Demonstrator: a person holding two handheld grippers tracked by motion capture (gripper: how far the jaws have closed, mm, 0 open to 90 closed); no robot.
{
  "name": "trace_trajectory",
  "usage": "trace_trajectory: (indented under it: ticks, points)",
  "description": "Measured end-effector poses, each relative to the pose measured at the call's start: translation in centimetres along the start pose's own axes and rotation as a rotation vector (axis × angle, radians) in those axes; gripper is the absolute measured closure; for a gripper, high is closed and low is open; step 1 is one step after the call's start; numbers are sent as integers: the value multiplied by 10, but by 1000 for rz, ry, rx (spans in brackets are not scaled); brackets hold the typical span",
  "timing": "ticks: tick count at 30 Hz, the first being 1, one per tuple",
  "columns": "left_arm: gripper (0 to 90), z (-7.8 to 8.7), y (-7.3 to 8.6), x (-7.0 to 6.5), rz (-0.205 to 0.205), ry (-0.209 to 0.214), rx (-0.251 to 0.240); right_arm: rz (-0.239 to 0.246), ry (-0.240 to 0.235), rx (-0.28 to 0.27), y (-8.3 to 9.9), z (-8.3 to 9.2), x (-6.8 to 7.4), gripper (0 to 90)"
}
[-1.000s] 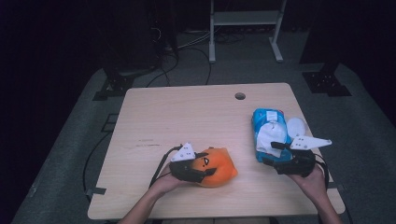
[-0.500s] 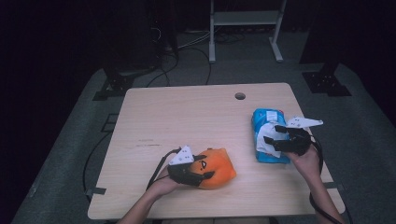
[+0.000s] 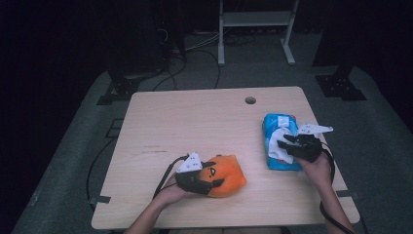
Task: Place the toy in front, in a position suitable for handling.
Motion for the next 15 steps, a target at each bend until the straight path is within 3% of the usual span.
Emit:
trace_trajectory:
  ticks: [9,15]
  points:
    - [309,0,1,1,7,9,-11,-5,-54,1,-1,0,5,762]
    - [304,0,1,2,9,11,-15,-3,-40,0,-4,2,6,828]
Point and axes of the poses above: each handheld gripper's, and its own axes: z roughly backward along the jaws, y roughly out of its underside, x roughly to its left, the point moved 8 cm from there along -z, roughly forward along the jaws, and after that the axes turned 2 degrees about z, right-handed, at the moved point
